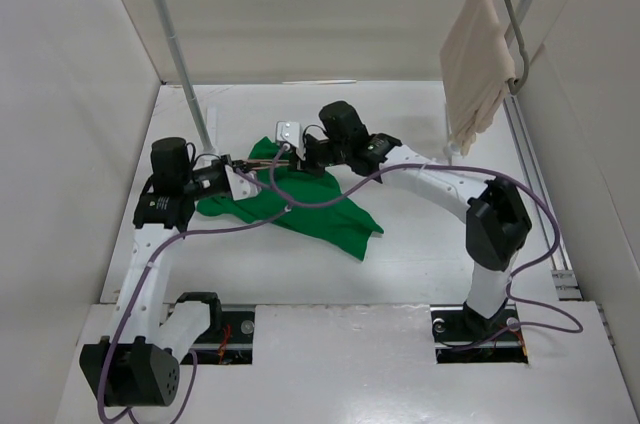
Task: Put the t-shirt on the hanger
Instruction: Place tshirt on hanger
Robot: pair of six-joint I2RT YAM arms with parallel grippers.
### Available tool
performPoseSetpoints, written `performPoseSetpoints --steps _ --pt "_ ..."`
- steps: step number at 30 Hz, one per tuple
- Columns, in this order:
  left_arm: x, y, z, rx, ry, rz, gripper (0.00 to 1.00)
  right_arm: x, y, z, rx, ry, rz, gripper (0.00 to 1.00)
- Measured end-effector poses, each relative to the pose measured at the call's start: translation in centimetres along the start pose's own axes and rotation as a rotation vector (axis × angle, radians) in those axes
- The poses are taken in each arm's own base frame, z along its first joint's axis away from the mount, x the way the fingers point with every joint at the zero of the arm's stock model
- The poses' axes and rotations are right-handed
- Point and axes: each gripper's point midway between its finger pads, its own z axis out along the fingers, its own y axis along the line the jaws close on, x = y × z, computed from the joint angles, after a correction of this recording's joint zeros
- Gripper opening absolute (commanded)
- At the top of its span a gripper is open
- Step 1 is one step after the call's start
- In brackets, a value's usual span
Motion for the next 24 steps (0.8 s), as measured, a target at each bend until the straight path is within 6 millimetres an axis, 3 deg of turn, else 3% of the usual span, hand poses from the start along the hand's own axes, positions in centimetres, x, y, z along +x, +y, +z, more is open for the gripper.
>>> performPoseSetpoints --steps 4,5,8,9,14,17,21,23,24 --pt "0.0 0.5 0.1 -0.018 0.000 -0.018 0.00 0.2 -0.3 0.1 0.018 0.012 0.009 0.00" --pt "0.0 0.7 0.0 -0.026 0.000 -0.025 0.27 0.2 -0.4 0.1 0.024 0.015 0.011 0.00" --pt "-0.5 1.1 0.1 -0.045 -0.015 -0.051 0.91 0.4 -0.7 0.1 0.054 0.031 0.016 0.00" --pt "-0.6 1.3 0.1 -0.052 -0.018 -0.067 1.00 0.6 -0.9 0.1 0.062 0.037 0.024 0.00" --pt "0.1 3.0 -0.3 -0.182 0.019 -0.255 1.00 2.9 -2.7 -2.0 0.131 0.072 0.097 0.00" --pt "1.9 4.2 -1.1 -0.318 0.090 -0.418 1.00 4.6 -4.6 -4.6 0.197 0.094 0.139 0.00" --pt "5.9 4.6 -2.2 -0.457 0.223 -0.624 0.99 5.5 -6.6 -8.5 0.281 0.100 0.172 0.00" --pt "8.4 4.3 -2.5 -0.496 0.299 -0.703 0.77 5.6 -7.2 -10.2 0.316 0.097 0.180 0.00" --pt "9.8 3.9 -2.5 -0.501 0.341 -0.736 0.53 5.5 -7.4 -10.9 0.330 0.093 0.179 0.00"
